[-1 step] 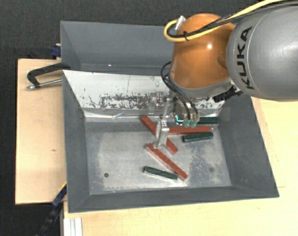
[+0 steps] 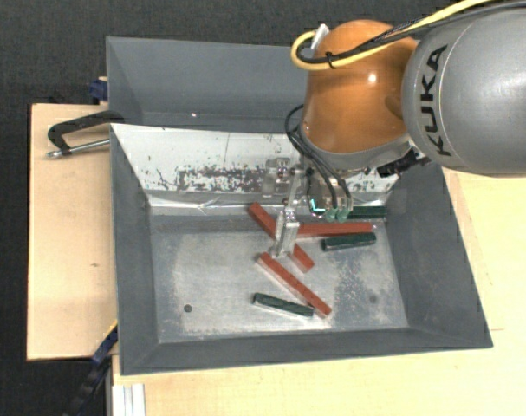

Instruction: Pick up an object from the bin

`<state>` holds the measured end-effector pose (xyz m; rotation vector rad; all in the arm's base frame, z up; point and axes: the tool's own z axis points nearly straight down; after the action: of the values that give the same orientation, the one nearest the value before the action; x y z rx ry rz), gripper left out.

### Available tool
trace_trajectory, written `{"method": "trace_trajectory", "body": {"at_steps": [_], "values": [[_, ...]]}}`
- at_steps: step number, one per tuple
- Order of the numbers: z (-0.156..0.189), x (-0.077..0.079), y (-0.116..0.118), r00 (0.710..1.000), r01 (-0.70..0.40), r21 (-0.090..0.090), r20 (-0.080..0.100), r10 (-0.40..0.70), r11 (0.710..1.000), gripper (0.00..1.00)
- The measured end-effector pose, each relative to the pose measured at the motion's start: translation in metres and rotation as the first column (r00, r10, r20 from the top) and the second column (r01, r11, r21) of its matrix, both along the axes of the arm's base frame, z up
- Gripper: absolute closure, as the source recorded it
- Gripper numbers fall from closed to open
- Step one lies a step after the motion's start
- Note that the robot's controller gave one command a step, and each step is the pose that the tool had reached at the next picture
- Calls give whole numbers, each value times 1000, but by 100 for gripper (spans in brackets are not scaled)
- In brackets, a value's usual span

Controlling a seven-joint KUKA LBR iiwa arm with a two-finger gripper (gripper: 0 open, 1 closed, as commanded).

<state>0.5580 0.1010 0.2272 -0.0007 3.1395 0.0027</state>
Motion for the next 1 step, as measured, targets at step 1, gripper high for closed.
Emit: {"method": "trace_trajectory", "body": {"at_steps": [1], "values": [[-50, -2, -19, 1000, -15, 1, 5, 15, 1000, 0]]}}
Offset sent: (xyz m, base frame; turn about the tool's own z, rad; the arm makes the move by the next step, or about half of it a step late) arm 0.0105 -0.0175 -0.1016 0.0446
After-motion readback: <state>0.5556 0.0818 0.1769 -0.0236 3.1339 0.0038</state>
